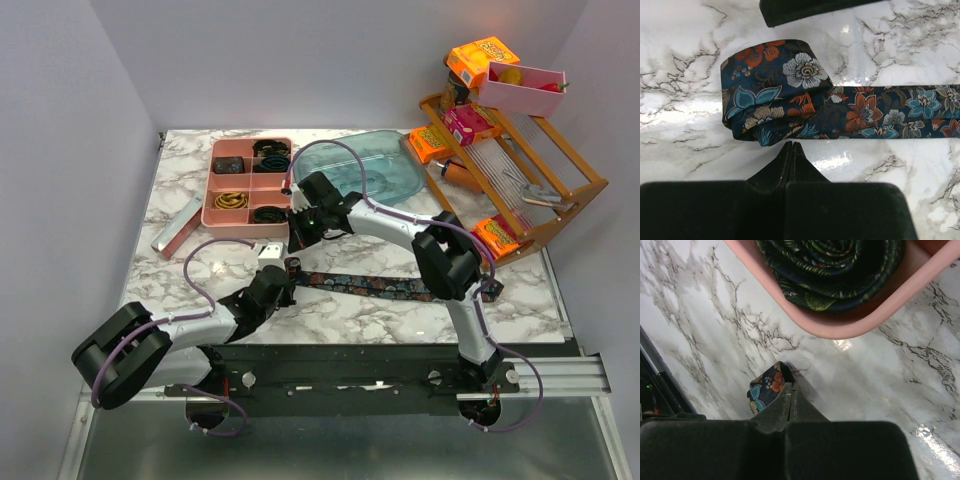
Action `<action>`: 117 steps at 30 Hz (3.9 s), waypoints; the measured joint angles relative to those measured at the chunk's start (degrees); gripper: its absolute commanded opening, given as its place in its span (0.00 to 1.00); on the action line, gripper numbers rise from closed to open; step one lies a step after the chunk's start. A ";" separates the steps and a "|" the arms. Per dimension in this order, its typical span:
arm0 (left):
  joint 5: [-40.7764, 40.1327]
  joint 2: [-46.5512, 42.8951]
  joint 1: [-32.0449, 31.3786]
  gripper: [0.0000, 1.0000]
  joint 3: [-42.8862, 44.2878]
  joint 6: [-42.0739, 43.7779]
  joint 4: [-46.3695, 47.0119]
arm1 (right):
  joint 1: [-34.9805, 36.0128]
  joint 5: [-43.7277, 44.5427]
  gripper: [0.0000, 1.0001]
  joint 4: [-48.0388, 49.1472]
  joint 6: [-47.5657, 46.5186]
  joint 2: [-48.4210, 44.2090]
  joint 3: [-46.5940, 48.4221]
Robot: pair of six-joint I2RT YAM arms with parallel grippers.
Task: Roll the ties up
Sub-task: Roll the tie at the center of the board.
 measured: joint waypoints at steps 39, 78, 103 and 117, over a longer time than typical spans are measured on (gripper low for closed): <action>2.47 3.41 3.63 0.00 0.11 -2.14 5.09 | 2.58 6.25 0.01 -2.19 -1.36 -4.55 -5.03; 2.56 2.67 3.63 0.00 -0.44 -2.16 5.18 | 5.62 5.64 0.01 3.37 -1.18 -6.78 -12.33; 10.43 -11.89 19.82 0.76 -3.67 -10.82 3.19 | 5.57 6.82 0.01 2.78 -1.16 -6.64 -13.16; 24.20 11.23 22.08 0.31 -6.34 -16.46 29.38 | 5.14 5.42 0.01 2.19 -1.09 -6.64 -13.16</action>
